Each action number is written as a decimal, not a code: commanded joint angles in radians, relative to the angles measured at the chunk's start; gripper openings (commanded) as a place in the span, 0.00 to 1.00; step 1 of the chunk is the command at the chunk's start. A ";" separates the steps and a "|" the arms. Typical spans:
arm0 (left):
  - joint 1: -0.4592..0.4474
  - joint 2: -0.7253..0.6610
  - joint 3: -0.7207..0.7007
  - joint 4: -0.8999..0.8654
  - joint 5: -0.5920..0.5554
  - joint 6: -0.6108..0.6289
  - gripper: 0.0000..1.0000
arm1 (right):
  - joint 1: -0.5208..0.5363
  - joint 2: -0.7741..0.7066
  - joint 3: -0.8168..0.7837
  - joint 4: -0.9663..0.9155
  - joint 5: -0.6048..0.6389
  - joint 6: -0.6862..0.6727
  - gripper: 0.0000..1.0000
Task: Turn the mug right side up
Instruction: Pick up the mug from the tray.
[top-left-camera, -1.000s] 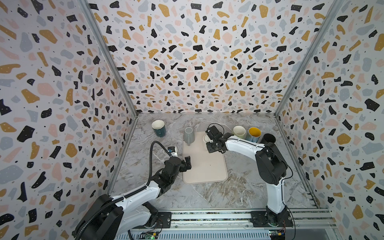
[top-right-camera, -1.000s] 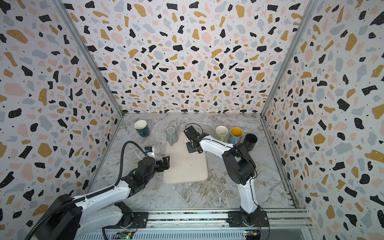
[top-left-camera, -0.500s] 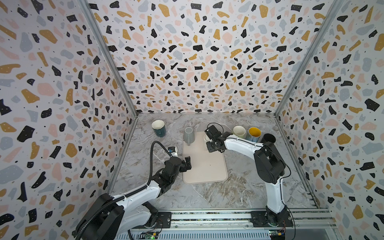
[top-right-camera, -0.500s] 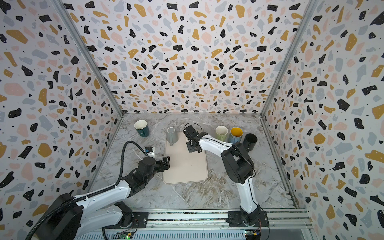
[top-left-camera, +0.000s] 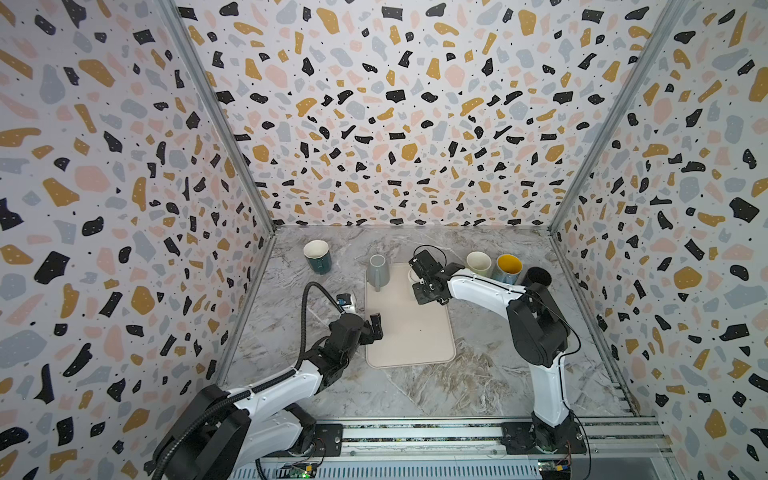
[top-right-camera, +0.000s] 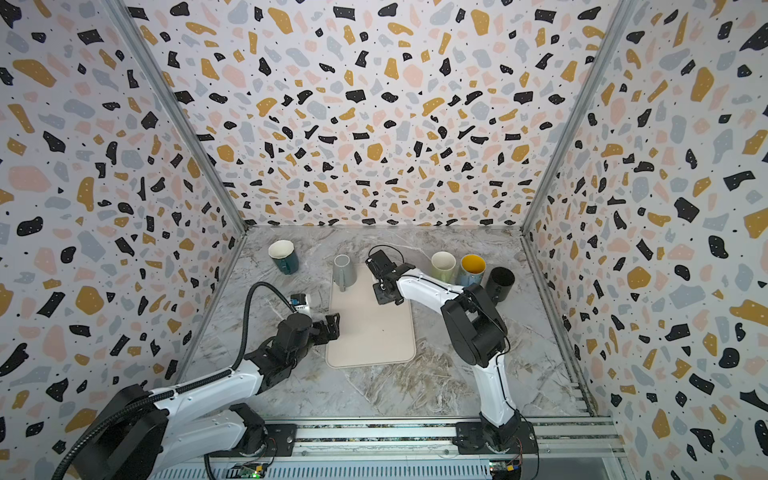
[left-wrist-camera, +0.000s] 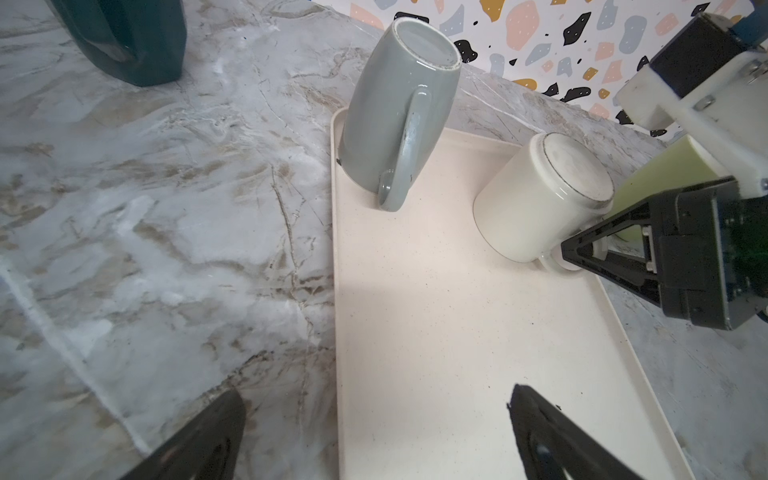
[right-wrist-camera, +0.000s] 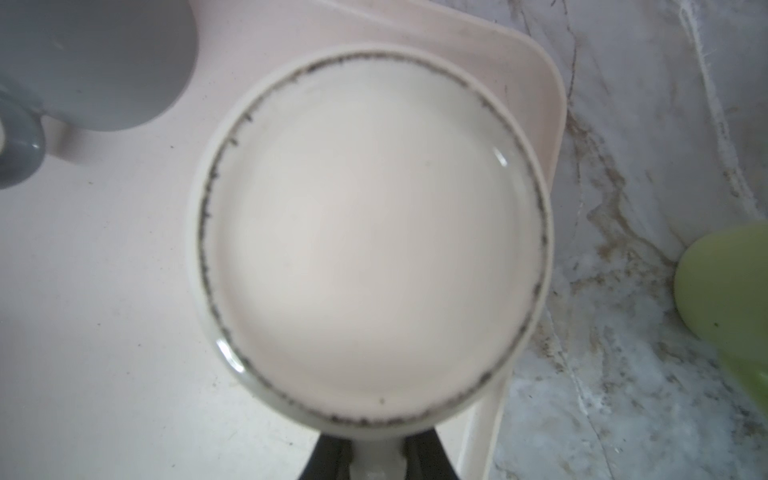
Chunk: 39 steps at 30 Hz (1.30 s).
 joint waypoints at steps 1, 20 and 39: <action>0.005 0.006 0.008 0.026 -0.001 0.004 1.00 | -0.005 -0.013 0.014 -0.035 0.008 -0.001 0.09; 0.005 0.000 -0.004 0.034 -0.024 -0.016 1.00 | -0.044 -0.094 -0.078 0.072 -0.264 0.008 0.00; 0.005 -0.166 0.158 -0.142 -0.044 0.029 1.00 | -0.049 -0.340 -0.375 0.389 -0.490 0.073 0.00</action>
